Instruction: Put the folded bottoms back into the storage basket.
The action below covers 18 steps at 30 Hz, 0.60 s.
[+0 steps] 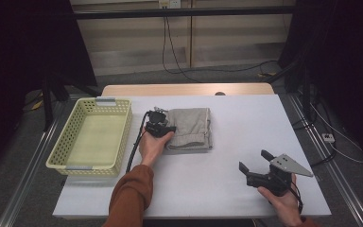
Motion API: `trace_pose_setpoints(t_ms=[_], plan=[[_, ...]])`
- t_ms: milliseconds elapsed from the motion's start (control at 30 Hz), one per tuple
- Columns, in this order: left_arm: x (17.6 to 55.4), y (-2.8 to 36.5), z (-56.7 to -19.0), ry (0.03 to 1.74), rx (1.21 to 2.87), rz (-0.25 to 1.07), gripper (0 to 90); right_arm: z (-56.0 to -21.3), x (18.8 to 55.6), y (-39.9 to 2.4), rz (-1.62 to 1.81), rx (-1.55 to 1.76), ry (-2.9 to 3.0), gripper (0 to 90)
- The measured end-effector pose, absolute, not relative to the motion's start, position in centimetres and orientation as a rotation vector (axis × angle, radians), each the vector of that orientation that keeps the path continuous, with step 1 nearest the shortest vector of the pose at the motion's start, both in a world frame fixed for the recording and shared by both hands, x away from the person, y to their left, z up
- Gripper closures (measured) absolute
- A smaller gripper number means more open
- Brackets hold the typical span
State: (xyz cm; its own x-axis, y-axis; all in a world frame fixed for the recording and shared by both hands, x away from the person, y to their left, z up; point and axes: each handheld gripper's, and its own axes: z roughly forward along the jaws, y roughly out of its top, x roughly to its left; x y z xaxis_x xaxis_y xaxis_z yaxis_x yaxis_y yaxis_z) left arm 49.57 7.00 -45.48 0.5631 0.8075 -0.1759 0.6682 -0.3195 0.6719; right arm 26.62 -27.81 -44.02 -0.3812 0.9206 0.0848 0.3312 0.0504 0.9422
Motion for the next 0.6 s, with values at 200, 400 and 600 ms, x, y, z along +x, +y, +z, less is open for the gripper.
trace_pose_setpoints(t_ms=[200,400,600], plan=[[49.5,7.1,-45.5,1.169,2.063,0.202,76.3,-44.0,26.6,-27.8,1.340,1.259,1.759,5.0],[49.4,7.3,-45.3,1.169,2.011,0.201,77.0,-44.0,26.6,-28.0,1.344,1.266,1.756,5.1],[49.1,7.5,-44.0,1.137,1.974,0.198,77.0,-44.0,26.6,-28.0,1.345,1.262,1.757,5.1]])
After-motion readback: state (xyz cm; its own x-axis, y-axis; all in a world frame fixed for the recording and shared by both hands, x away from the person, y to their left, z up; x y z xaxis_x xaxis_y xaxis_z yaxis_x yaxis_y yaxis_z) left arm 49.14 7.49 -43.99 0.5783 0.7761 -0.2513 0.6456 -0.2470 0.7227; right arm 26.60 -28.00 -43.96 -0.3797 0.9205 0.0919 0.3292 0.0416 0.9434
